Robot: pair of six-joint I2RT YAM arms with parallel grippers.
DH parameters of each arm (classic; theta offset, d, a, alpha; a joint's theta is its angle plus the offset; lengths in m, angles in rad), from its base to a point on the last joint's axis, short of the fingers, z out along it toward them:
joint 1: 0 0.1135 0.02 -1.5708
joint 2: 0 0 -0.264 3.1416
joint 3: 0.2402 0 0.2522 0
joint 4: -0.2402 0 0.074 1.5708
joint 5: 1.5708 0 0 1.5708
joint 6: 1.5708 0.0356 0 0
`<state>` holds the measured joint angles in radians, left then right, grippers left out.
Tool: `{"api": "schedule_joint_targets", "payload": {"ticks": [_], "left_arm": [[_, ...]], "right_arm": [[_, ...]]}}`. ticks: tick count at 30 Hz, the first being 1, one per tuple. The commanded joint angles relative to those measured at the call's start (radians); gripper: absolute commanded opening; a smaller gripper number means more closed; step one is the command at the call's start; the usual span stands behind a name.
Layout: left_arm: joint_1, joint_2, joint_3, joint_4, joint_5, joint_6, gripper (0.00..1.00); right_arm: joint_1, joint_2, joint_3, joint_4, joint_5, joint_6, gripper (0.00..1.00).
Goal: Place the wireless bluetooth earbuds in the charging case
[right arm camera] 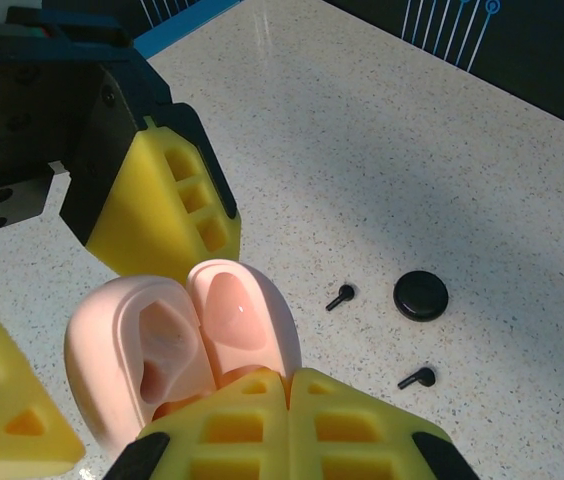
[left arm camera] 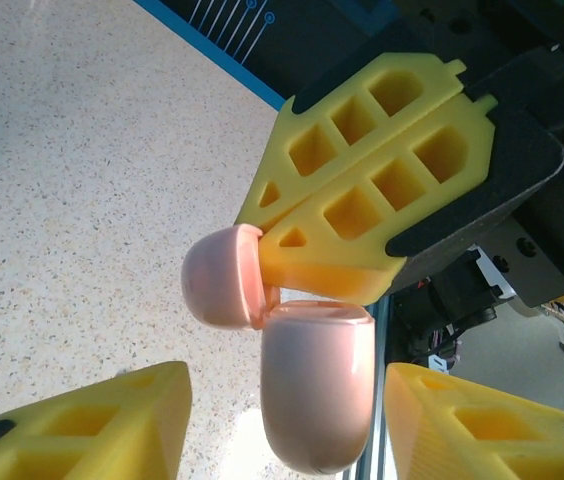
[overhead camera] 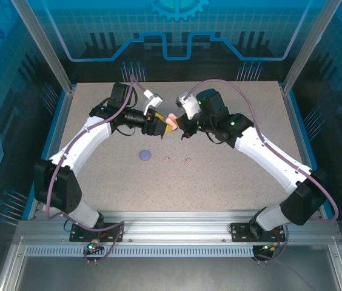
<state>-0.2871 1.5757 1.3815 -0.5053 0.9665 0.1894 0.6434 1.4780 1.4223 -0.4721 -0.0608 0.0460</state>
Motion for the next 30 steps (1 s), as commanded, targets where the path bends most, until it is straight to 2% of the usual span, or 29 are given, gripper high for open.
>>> {"api": "schedule_joint_targets", "payload": {"ticks": [1,11,19,20,22,24,30], "left_arm": [[-0.004,0.012,0.039,-0.026,0.030,0.024,0.52],[-0.011,0.024,0.047,-0.035,0.035,0.027,0.35],[-0.012,0.025,0.045,-0.029,0.038,0.018,0.13],[-0.012,0.023,0.042,-0.026,0.037,0.016,0.11],[-0.012,0.015,0.033,-0.011,0.034,0.002,0.10],[-0.011,0.002,0.014,0.019,0.026,-0.014,0.08],[0.012,-0.079,-0.106,0.232,-0.039,-0.149,0.06]], "right_arm": [[0.015,0.013,0.033,-0.012,-0.016,-0.014,0.00],[0.020,0.028,0.048,-0.014,-0.016,-0.014,0.00],[0.021,0.027,0.059,-0.013,-0.003,0.002,0.00],[0.021,0.024,0.060,-0.014,0.001,0.005,0.06],[0.020,0.011,0.062,-0.014,0.014,0.019,0.25],[0.016,-0.008,0.060,-0.019,0.028,0.037,0.36],[0.005,-0.164,-0.054,0.025,0.061,0.136,0.48]]}}
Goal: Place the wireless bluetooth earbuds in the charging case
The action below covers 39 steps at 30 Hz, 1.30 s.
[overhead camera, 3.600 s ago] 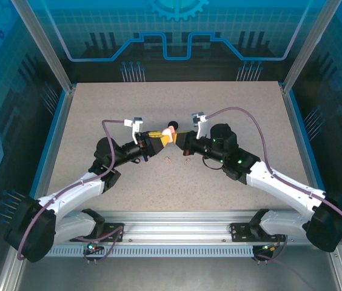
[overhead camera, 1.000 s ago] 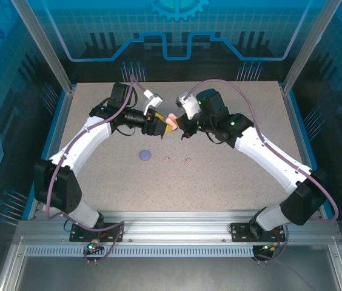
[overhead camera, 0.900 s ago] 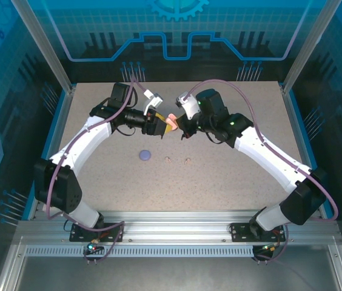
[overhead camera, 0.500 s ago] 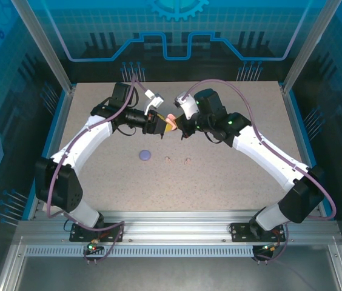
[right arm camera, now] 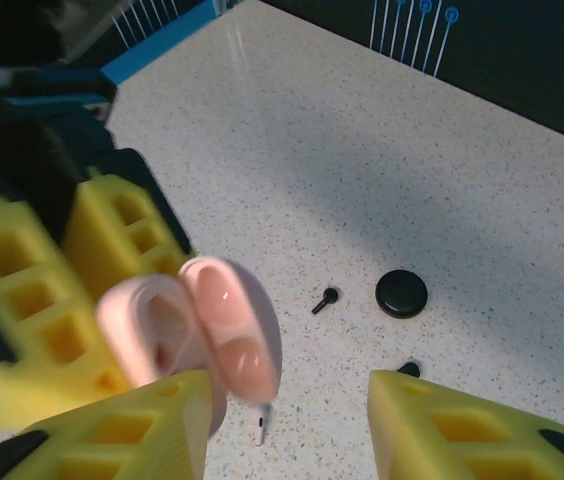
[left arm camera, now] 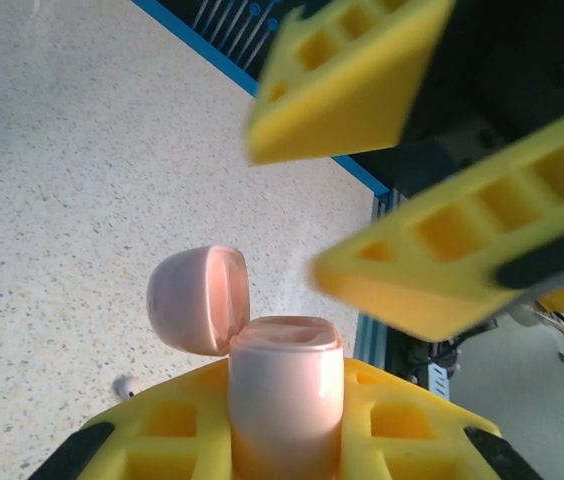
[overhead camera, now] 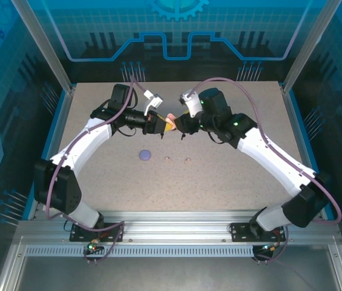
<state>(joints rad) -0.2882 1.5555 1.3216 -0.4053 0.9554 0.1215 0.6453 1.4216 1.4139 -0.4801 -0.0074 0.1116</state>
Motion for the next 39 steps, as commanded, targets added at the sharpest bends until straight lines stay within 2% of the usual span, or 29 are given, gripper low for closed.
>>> {"api": "schedule_joint_targets", "payload": {"ticks": [1,5,10,14,18,24,30,34,39], "left_arm": [[0.014,-0.074,-0.062,0.155,-0.046,-0.097,0.05],[0.015,-0.147,-0.139,0.261,-0.110,-0.163,0.02],[0.014,-0.277,-0.291,0.458,-0.196,-0.277,0.01],[0.014,-0.407,-0.430,0.634,-0.311,-0.370,0.00],[0.014,-0.524,-0.529,0.740,-0.406,-0.424,0.00],[0.014,-0.656,-0.619,0.805,-0.519,-0.478,0.00],[0.014,-0.715,-0.662,0.824,-0.576,-0.507,0.00],[0.014,-0.739,-0.680,0.836,-0.591,-0.516,0.00],[0.014,-0.760,-0.676,0.812,-0.594,-0.511,0.00]], "right_arm": [[0.002,-0.144,-0.084,0.056,0.008,0.095,0.50],[0.000,-0.247,-0.194,0.099,0.031,0.197,0.52],[0.016,-0.281,-0.269,0.100,0.068,0.334,0.54],[0.052,-0.218,-0.288,0.073,0.133,0.421,0.55],[0.080,-0.105,-0.298,0.062,0.184,0.471,0.56],[0.090,0.089,-0.278,0.109,0.132,0.404,0.53],[0.129,0.283,-0.157,0.059,0.057,0.210,0.51],[0.156,0.418,-0.036,-0.034,0.081,0.131,0.50],[0.167,0.523,0.043,-0.077,0.112,0.124,0.50]]}}
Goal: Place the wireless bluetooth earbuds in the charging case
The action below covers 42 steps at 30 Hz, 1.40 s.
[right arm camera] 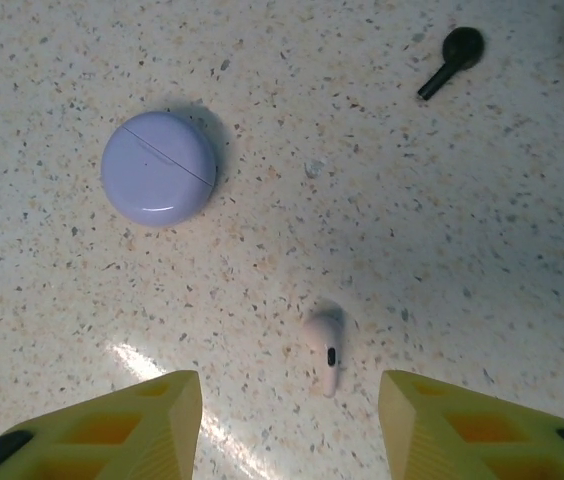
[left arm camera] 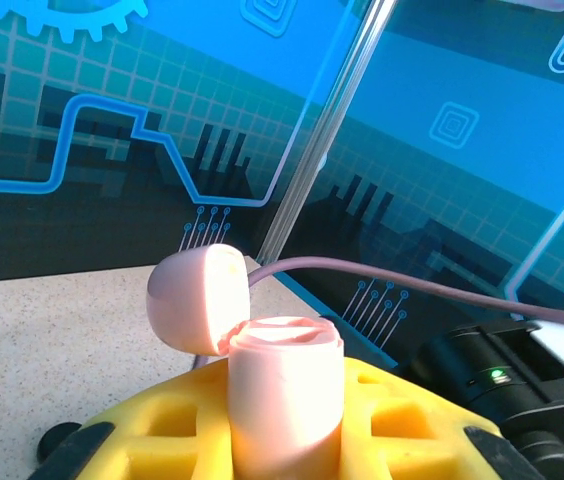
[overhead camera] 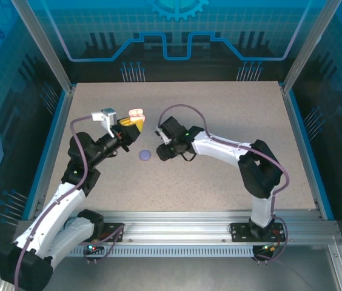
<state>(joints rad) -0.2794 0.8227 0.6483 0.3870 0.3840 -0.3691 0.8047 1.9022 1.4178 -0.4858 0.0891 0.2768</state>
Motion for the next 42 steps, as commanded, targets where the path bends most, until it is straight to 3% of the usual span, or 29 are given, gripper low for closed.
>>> {"api": "schedule_joint_targets", "payload": {"ticks": [1,18,42], "left_arm": [[0.005,-0.033,-0.003,0.019,-0.022,-0.020,0.00],[0.004,-0.058,0.007,-0.015,-0.006,-0.005,0.00],[0.005,-0.062,0.007,-0.023,0.002,0.003,0.00]], "right_arm": [[0.010,0.055,0.046,-0.071,0.024,-0.036,0.50],[0.015,0.205,0.150,-0.111,0.071,0.000,0.48],[0.030,0.253,0.158,-0.132,0.103,0.117,0.40]]}}
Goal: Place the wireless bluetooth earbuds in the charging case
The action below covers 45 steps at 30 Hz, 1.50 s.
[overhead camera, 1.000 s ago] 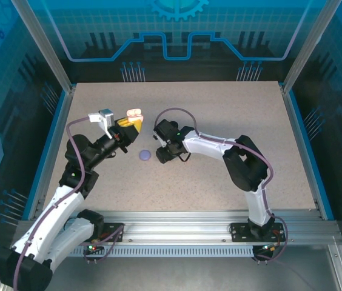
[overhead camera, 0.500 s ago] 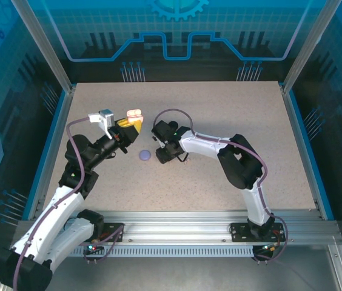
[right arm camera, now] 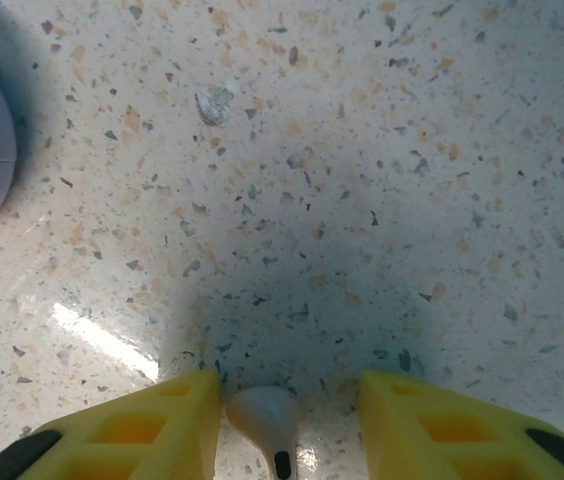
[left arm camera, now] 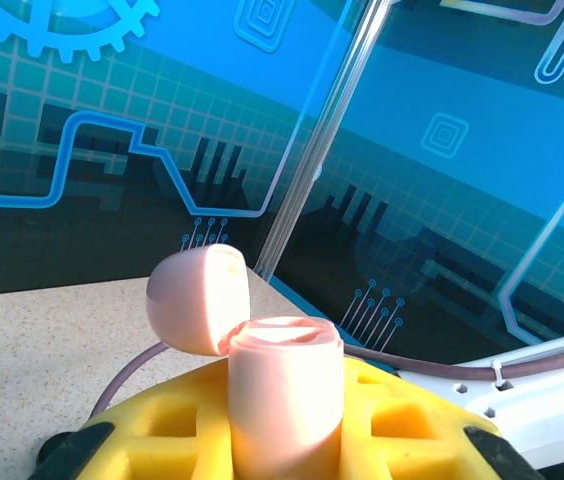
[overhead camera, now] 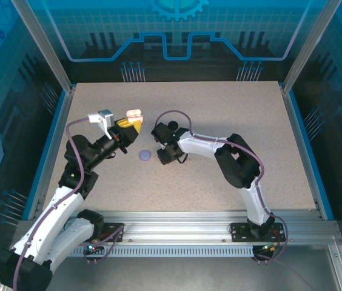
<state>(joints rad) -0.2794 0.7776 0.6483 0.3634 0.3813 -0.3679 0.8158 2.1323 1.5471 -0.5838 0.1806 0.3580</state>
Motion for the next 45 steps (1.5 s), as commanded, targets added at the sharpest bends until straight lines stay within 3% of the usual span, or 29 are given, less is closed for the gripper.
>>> {"api": "schedule_joint_targets", "payload": {"ticks": [1,14,29,45], "left_arm": [[0.005,-0.017,0.006,0.000,0.005,0.003,0.00],[0.005,-0.020,0.008,-0.002,0.007,0.003,0.00],[0.003,-0.023,0.008,-0.002,0.017,-0.002,0.00],[-0.011,-0.030,-0.021,-0.014,0.000,0.035,0.00]], "right_arm": [[0.020,0.023,0.029,-0.034,0.013,0.037,0.39],[0.028,0.032,0.031,-0.032,0.015,0.052,0.36],[0.023,0.019,0.002,-0.005,-0.001,0.057,0.25],[0.010,-0.170,-0.093,0.113,-0.048,0.066,0.22]]}}
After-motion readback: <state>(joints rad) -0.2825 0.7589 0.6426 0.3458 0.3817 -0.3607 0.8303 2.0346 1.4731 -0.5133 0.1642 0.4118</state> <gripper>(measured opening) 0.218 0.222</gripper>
